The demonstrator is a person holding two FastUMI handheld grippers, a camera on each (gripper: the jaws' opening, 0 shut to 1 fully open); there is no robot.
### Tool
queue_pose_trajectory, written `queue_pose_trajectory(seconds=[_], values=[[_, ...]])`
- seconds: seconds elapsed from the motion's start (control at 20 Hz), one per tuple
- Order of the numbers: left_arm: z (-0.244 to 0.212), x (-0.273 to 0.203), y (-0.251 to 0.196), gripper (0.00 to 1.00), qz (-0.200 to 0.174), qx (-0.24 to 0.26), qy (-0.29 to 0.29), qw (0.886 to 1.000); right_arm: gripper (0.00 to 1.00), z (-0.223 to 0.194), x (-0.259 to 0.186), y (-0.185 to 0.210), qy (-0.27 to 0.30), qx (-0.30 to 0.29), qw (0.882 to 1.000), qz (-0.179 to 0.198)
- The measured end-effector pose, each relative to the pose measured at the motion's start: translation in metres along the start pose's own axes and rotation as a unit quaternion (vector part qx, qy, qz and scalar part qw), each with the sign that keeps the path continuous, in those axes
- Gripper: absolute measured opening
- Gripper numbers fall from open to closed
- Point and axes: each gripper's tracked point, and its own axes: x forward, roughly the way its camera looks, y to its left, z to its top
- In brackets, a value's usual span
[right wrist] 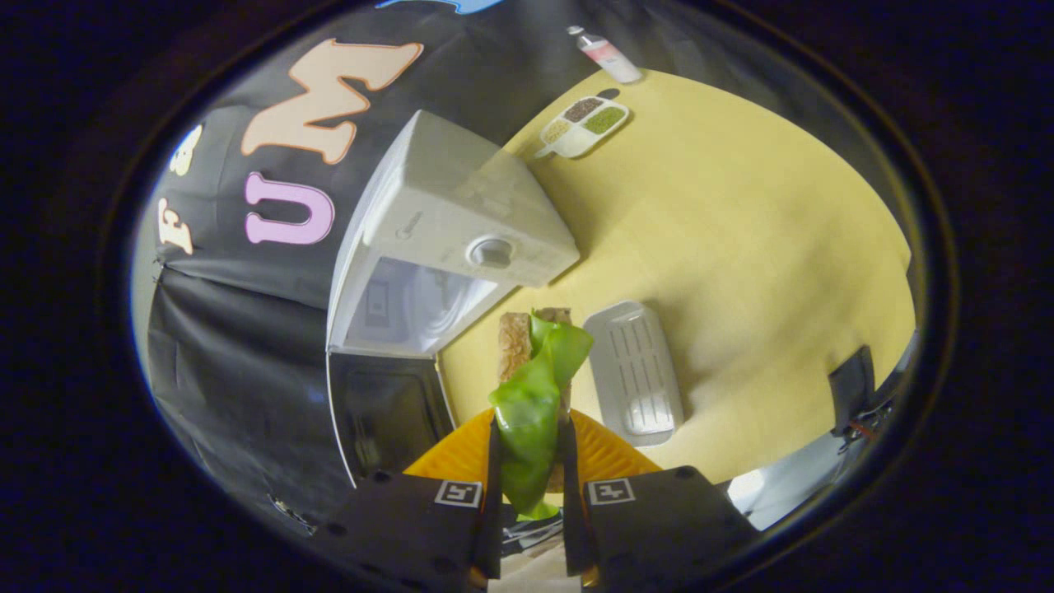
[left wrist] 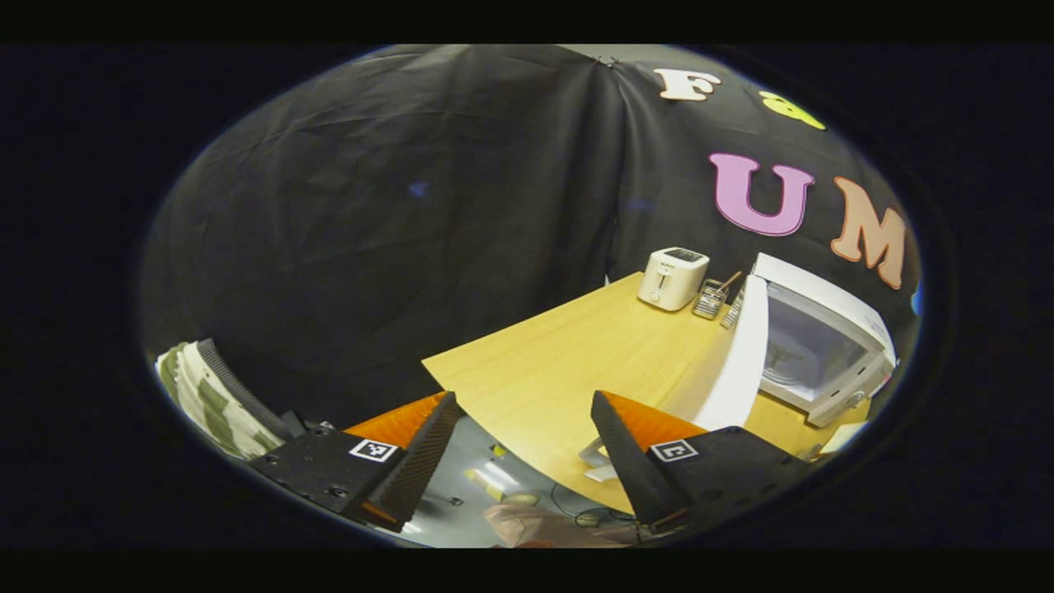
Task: Open the microwave oven with the left hand, put the food in, and close the microwave oven.
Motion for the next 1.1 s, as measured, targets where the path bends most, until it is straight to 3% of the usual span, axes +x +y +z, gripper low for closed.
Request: queue_pose_trajectory(seconds=[0.5, 0.85, 1.1], values=[[0.016, 0.058, 0.011, 0.95, -0.069, 0.036, 0.012, 0.997, 0.32, -0.076, 0.066, 0.127, -0.006, 0.000, 0.996, 0.088], [0.016, 0.081, 0.000, 0.96, -0.109, 0.036, 0.026, 0.993, 0.32, -0.057, 0.118, 0.189, -0.085, 0.022, 0.987, 0.138], [0.026, 0.093, -0.005, 0.95, -0.125, 0.059, 0.022, 0.990, 0.32, -0.021, 0.163, 0.200, -0.146, 0.053, 0.979, 0.131]])
